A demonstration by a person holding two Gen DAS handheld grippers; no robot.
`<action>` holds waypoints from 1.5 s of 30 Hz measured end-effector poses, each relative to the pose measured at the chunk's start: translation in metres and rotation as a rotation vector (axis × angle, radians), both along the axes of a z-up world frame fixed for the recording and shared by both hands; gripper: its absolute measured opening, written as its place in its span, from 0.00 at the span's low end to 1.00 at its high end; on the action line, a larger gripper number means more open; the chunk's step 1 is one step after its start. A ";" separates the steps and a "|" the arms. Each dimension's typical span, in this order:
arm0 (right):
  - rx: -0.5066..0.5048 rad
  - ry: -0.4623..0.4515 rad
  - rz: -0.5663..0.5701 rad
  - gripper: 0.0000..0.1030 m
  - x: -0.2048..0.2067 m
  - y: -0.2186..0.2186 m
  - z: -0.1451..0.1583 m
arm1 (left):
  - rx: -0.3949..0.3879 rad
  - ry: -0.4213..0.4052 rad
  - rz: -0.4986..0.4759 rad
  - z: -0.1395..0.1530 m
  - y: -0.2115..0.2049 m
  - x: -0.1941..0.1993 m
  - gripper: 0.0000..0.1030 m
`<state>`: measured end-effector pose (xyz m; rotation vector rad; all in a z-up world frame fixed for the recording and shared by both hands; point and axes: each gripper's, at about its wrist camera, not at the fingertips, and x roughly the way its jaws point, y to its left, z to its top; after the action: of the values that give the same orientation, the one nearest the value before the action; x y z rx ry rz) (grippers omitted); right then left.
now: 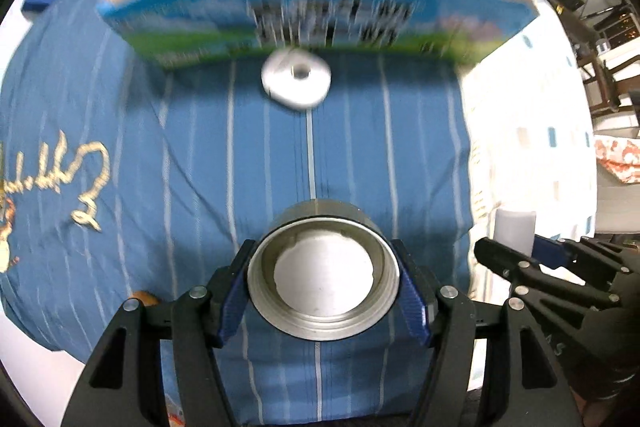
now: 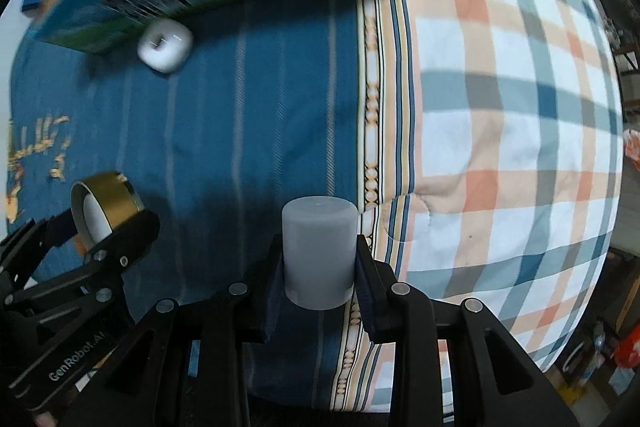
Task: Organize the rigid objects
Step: 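Grasp the small white cylinder with the right tool while the left tool grasps the tin lid, then carry the tin lid and white cylinder into the box and open both tools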
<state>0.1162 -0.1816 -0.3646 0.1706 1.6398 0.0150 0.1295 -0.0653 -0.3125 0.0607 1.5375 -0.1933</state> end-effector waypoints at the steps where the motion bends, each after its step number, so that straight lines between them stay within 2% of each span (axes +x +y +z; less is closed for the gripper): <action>1: 0.001 -0.014 0.004 0.33 0.004 -0.003 0.010 | -0.005 -0.021 0.000 0.010 0.001 0.001 0.60; 4: 0.011 -0.063 0.013 0.33 0.009 -0.002 0.037 | -0.030 -0.084 0.005 0.044 0.004 0.005 0.60; 7: 0.013 -0.110 0.020 0.33 0.032 -0.007 0.058 | -0.037 -0.142 0.005 0.071 0.004 0.015 0.60; 13: 0.015 -0.203 0.010 0.33 0.038 -0.018 0.101 | -0.034 -0.257 0.016 0.110 0.005 0.031 0.60; 20: 0.051 -0.258 -0.005 0.33 0.055 -0.013 0.126 | -0.077 -0.289 0.032 0.127 0.014 0.053 0.60; 26: 0.071 -0.283 0.004 0.33 0.091 -0.003 0.132 | -0.079 -0.300 0.055 0.133 0.031 0.097 0.60; 29: 0.071 -0.290 0.016 0.33 0.118 0.004 0.129 | -0.085 -0.277 0.069 0.125 0.040 0.125 0.60; 33: 0.093 -0.269 0.022 0.33 0.157 0.013 0.109 | -0.105 -0.190 0.093 0.097 0.052 0.170 0.60; 39: 0.107 -0.184 0.021 0.33 0.218 0.027 0.051 | -0.078 -0.046 0.091 0.034 0.060 0.228 0.60; 45: 0.100 -0.094 0.030 0.33 0.257 0.041 -0.003 | -0.071 0.086 0.099 -0.020 0.066 0.258 0.60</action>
<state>0.3737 -0.1409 -0.3675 0.2186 1.5485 0.1270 0.3875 0.0012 -0.3322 -0.0806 1.6134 -0.1739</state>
